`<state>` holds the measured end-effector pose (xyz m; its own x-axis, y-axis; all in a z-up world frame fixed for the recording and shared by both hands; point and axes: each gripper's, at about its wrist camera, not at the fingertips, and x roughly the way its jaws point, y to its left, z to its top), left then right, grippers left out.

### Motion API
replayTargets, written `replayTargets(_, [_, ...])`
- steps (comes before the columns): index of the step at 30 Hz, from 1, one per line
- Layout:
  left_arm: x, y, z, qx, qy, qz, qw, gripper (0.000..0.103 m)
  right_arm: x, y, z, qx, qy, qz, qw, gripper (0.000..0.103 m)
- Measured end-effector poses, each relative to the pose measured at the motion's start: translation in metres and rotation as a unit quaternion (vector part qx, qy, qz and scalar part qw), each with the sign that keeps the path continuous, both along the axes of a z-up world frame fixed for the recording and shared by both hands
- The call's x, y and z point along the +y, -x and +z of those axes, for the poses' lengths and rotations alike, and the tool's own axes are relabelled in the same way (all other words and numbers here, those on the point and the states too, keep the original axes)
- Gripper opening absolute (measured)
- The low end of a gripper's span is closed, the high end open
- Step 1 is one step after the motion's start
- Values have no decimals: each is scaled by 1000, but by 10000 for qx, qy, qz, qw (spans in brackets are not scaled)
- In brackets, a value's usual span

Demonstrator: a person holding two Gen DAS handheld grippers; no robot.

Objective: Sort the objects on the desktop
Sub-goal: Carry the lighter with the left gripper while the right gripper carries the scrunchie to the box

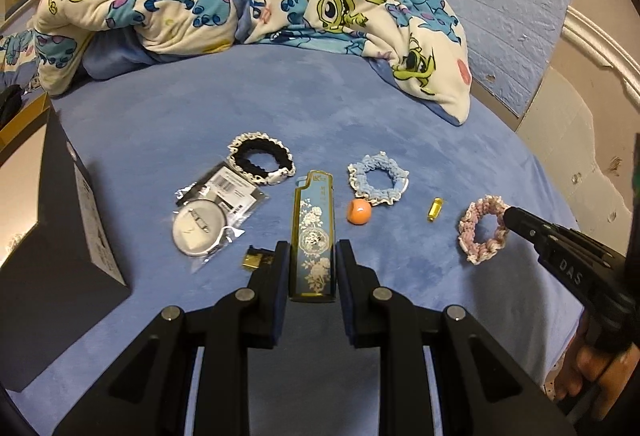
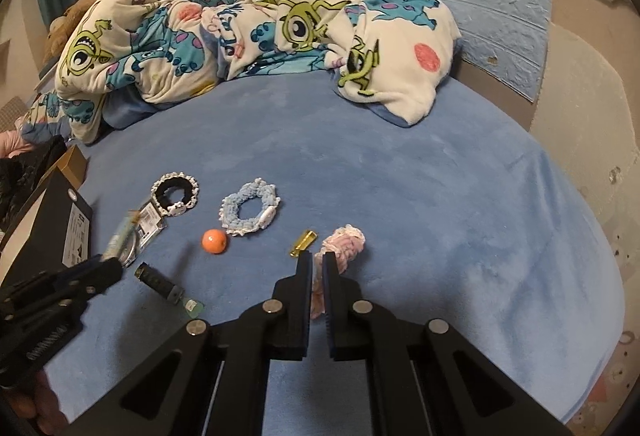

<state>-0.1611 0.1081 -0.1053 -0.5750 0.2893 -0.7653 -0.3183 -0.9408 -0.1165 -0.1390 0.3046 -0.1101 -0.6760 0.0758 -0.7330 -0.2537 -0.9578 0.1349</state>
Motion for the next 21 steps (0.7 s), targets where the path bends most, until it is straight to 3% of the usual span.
replayTargets(5, [-3,1,0,0,-54,43,10000,23,20,-1,-13,-95,114,-222,9996,6])
replayTargets(8, [0,0,-1,19,-55,-6,10000,23,29,1,-26,-182,214,-311,9991,19])
replayTargets(10, [4,0,-2,5,-59,-43,10000,23,35,2,-36,-236,377,-355,9984,36])
replayTargets(11, [5,-1,-3,-8,-59,-55,10000,23,36,4,-40,-287,403,-353,9981,37])
replayTargets(17, [12,-4,-6,-25,-33,-118,9999,23,33,15,-61,-559,288,-327,9975,32])
replayTargets(19, [12,-4,-6,-27,-41,-118,9999,23,34,14,-63,-565,195,-414,9974,9])
replayTargets(21, [12,-4,-6,-27,-63,-110,9999,23,41,12,-63,-502,402,-477,9968,9])
